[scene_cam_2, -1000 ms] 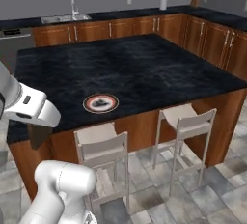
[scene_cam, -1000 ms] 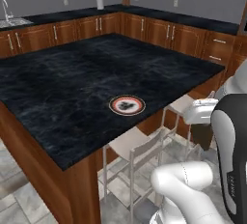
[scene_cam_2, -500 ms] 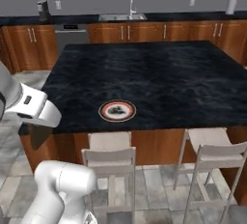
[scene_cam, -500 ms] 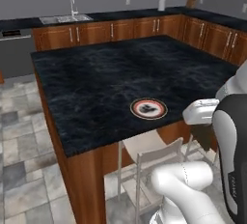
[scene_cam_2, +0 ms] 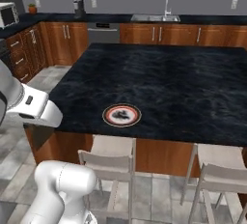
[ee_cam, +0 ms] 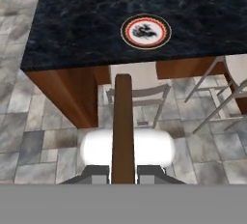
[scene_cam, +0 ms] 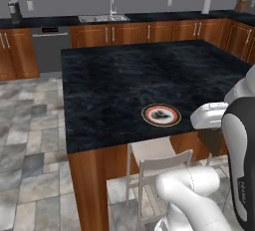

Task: Start the toaster. Once the lever pops up, take the bread to the plate on the dining counter.

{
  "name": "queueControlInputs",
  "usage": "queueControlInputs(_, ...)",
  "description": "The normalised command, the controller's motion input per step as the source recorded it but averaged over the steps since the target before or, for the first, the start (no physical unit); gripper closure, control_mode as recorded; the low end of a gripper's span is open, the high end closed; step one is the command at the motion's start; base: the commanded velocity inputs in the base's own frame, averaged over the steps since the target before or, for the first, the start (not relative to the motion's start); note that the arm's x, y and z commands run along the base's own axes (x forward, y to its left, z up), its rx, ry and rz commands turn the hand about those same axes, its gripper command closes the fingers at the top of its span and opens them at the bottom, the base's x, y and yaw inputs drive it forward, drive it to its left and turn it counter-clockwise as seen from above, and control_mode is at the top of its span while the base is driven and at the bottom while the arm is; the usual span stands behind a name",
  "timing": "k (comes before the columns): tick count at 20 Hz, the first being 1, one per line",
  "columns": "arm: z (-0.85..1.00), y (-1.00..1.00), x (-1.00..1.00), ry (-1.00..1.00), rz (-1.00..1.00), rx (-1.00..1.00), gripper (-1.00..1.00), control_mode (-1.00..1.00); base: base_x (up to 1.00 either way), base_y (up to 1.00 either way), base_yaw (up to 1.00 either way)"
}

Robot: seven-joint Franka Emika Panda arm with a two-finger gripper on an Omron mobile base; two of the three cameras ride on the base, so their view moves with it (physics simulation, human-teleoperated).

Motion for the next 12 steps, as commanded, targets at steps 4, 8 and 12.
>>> queueControlInputs(4,0.0,0.0,0.0,0.0,0.0,0.0,1.0,1.0,0.49,-0.29,0.13)
queueControlInputs(8,0.0,0.0,0.0,0.0,0.0,0.0,1.0,1.0,0.51,-0.18,0.04)
queueControlInputs(12,0.0,0.0,0.0,0.0,0.0,0.0,1.0,1.0,0.46,-0.02,0.0)
